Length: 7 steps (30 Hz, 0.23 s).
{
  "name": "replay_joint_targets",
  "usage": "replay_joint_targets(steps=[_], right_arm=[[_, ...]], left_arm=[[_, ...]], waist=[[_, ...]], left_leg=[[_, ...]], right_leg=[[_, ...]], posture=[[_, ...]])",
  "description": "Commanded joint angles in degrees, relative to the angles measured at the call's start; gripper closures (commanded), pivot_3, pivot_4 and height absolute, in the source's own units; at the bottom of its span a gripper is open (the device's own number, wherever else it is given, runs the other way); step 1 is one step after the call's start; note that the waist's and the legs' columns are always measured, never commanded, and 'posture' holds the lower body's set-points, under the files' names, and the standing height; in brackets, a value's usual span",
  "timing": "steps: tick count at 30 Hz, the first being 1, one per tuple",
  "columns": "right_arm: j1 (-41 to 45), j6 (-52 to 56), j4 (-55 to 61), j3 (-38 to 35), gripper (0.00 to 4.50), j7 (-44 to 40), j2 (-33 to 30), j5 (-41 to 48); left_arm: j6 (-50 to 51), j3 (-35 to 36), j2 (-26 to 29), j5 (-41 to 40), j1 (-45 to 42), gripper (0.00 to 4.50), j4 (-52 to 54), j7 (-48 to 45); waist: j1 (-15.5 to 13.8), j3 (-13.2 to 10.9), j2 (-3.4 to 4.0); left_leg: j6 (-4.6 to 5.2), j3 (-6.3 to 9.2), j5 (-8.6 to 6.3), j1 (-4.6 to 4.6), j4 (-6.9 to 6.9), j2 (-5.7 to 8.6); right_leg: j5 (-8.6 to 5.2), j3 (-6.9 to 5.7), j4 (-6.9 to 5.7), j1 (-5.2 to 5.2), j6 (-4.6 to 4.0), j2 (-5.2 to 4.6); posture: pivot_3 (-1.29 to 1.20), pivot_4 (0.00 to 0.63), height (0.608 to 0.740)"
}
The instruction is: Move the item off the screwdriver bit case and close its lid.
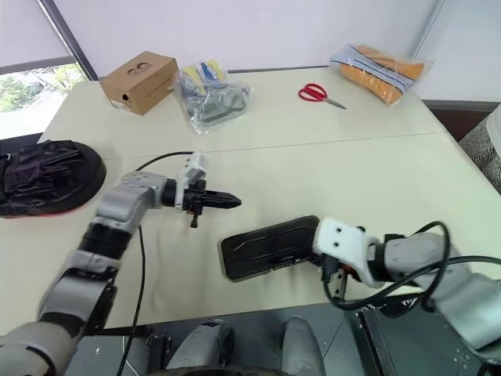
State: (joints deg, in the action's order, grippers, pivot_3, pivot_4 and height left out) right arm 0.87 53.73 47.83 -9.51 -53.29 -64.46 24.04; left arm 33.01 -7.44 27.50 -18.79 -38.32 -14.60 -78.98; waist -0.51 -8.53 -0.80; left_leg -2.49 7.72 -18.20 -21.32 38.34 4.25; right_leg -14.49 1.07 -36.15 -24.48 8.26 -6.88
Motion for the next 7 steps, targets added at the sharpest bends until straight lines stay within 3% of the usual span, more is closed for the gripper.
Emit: replay_joint_targets(steps=[1,7], right_arm=[[2.0,0.3,0.3,-8.5,4.42,-3.2,-2.3,3.4],[2.8,-1.9,-3.2,-12.4,4.42,-5.9,-5.2,4.2]], left_arm=[[4.8,2.8,3.9,-4.4,1.6,4.5,8.7,-0.1],[9.5,5.4,10.0,-9.2,6.2,4.5,17.6,1.2]], waist=[[-0.1,0.0,-0.01],[-0.2,0.0,0.01]], left_leg=[[0.0,0.0,0.0,0.0,0.0,-0.01],[0.01,-0.04,0.0,0.0,0.0,-0.03]], right_leg=[[0.0,-0.03,0.0,0.01,0.0,0.0],[0.0,-0.01,0.01,0.02,0.0,-0.01]], posture=[[0.0,0.15,0.74],[0.0,0.15,0.74]])
